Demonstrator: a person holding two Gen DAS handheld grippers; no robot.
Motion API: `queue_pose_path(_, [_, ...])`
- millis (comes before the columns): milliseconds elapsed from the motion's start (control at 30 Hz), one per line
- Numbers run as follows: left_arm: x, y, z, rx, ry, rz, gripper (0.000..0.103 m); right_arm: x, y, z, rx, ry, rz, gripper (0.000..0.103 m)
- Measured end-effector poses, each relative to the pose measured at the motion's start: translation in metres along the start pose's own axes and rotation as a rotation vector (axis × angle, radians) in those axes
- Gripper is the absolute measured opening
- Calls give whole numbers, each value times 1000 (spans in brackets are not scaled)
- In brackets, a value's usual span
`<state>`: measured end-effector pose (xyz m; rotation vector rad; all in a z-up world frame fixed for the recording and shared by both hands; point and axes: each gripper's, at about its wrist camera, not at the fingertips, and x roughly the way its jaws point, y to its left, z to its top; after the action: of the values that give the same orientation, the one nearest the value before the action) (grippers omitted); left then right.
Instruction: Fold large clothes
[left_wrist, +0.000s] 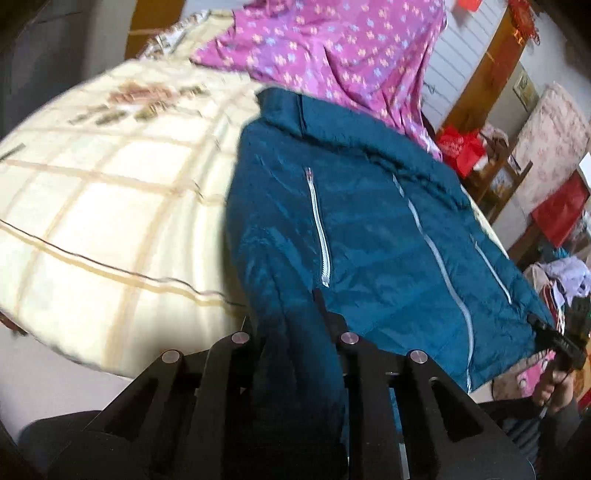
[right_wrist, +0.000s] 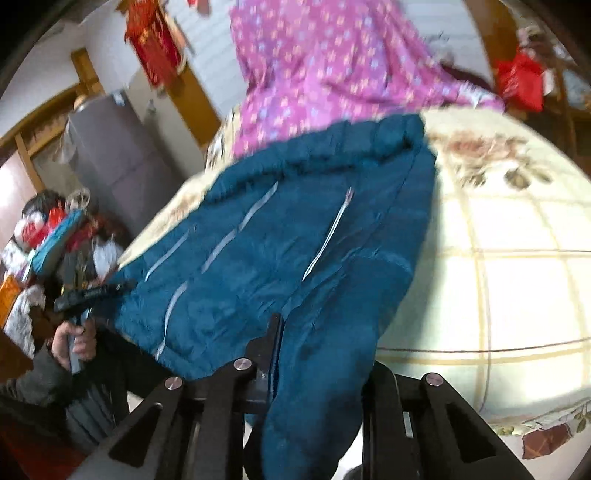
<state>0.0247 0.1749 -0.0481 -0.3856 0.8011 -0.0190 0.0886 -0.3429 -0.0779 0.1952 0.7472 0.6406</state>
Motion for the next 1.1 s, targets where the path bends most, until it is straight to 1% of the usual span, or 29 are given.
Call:
queue_pose_path(133, [-26, 3, 5, -1, -29, 1, 14, -14, 14, -10, 13, -55, -5, 16])
queue_pose_path(267, [-48, 9, 2, -30, -49, -17, 14, -31, 22, -19, 54, -91, 8, 16])
queue_pose_path(400, [-69, 14, -8, -43, -63, -37, 14, -52, 34, -25, 59, -113, 0, 16])
queue_pose_path(567, [-91, 20, -18, -86, -75, -74, 14, -77, 46, -33, 56, -135, -10, 16])
queue_pose_path(767, [-123, 4, -28, -36, -123, -82, 14, -102, 54, -34, 48, -180, -27, 16])
queue_pose_path(933, [-151, -7, -29, -25, -182, -128, 14, -125, 51, -32, 77, -236, -5, 16])
queue_pose_path(1100, [-172, -19, -26, -3, -241, -154, 14, -144, 57, -28, 66, -285, 4, 16])
